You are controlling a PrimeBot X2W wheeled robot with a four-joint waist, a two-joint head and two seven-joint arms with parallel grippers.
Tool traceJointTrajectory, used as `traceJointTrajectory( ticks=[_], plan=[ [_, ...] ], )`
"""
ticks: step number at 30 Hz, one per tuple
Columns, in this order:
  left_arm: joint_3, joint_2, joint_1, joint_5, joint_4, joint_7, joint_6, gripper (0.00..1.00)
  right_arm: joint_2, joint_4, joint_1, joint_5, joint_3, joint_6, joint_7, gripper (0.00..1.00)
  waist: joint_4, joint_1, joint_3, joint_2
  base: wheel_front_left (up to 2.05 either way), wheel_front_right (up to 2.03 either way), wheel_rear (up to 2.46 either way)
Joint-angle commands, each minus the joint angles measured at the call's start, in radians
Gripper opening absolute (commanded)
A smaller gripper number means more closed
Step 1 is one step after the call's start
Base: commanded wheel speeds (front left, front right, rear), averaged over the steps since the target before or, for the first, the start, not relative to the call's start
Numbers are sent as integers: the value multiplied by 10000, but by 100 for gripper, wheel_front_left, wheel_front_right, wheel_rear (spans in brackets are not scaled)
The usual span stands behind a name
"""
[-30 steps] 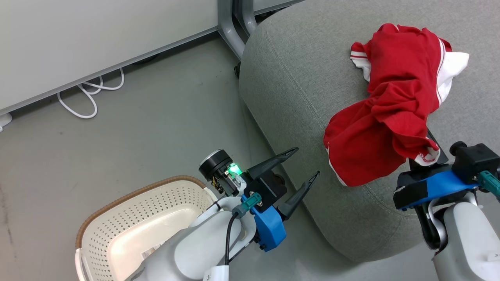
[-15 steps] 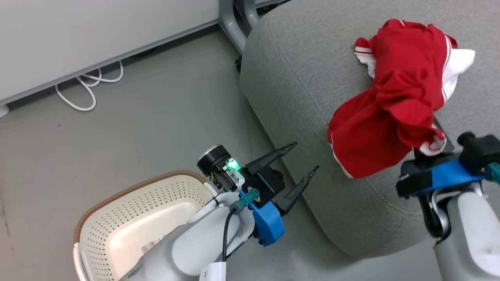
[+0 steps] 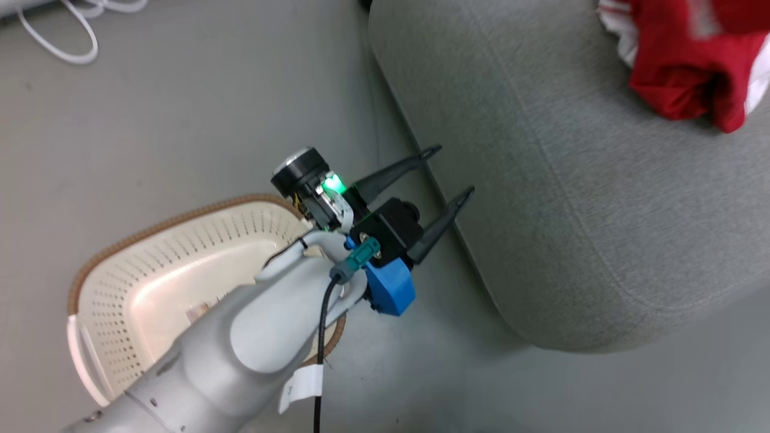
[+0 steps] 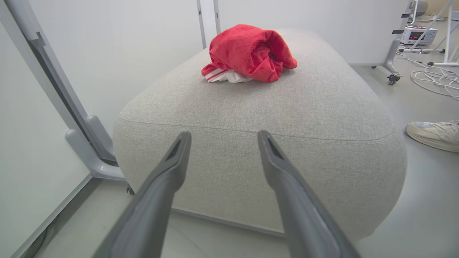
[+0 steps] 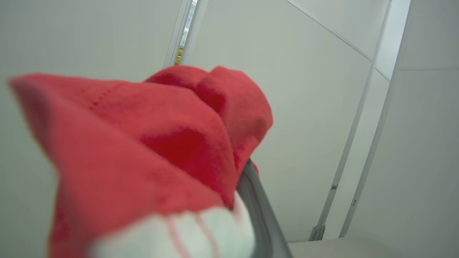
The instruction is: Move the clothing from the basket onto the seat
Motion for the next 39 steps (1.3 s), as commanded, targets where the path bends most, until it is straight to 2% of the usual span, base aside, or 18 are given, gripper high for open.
traceJointTrajectory(
  ticks=[1, 4, 5, 6, 11, 17, 28, 35, 36, 37, 39],
  plan=[
    [60, 162, -350, 105, -126, 49, 6, 100, -287, -119, -445, 97, -410, 1, -39, 0, 168, -1, 1131, 0, 0, 0, 0],
    [60, 439, -741, 288, -361, 234, 16, 100, -934, -85, -1137, 270, -1345, 1, -38, 0, 242, -1, 1853, 0, 0, 0, 0],
    [60, 439, -741, 288, -361, 234, 16, 100, -934, -85, -1137, 270, -1345, 1, -38, 0, 242, -1, 1853, 0, 0, 0, 0],
    [94, 628, -971, 368, -572, 353, 53, 100, -1319, 103, -1473, 425, -1869, 1, -38, 0, 233, -1, 2274, 0, 0, 0, 0],
    [135, 1033, -1263, 469, -982, 618, 83, 100, -1644, 861, -1801, 454, -2745, 1, -36, 0, 119, -1, 2961, 0, 0, 0, 0],
    [125, 1423, -1448, 555, -1521, 943, 146, 100, -1183, 2031, -1486, 66, -3168, 0, -38, 0, -2, -1, 3557, 0, 0, 0, 0],
    [25, 1759, -1218, 447, -1998, 1191, 241, 100, 370, 3623, -445, -537, -3668, 1, -38, 0, -41, -1, 3749, 0, 0, 0, 0],
    [-69, 1806, -1089, 364, -2063, 1253, 276, 100, 667, 4241, -456, -622, -3690, 1, -39, 0, -28, -1, 3588, 0, 0, 0, 0],
    [-82, 1796, -1071, 357, -2048, 1237, 282, 100, 642, 4214, -498, -609, -3738, 1, -38, 53, -20, -1, 3532, 0, 0, 0, 0],
    [-98, 1777, -1054, 333, -2028, 1204, 291, 100, 661, 4206, -466, -611, -3733, 1, -38, 100, -12, -1, 3457, 0, 0, 0, 0],
    [-130, 1724, -1004, 281, -1956, 1120, 312, 100, 668, 4212, -218, -642, -3680, 1, -38, 100, 9, -1, 3261, 0, 0, 0, 0]
  ],
)
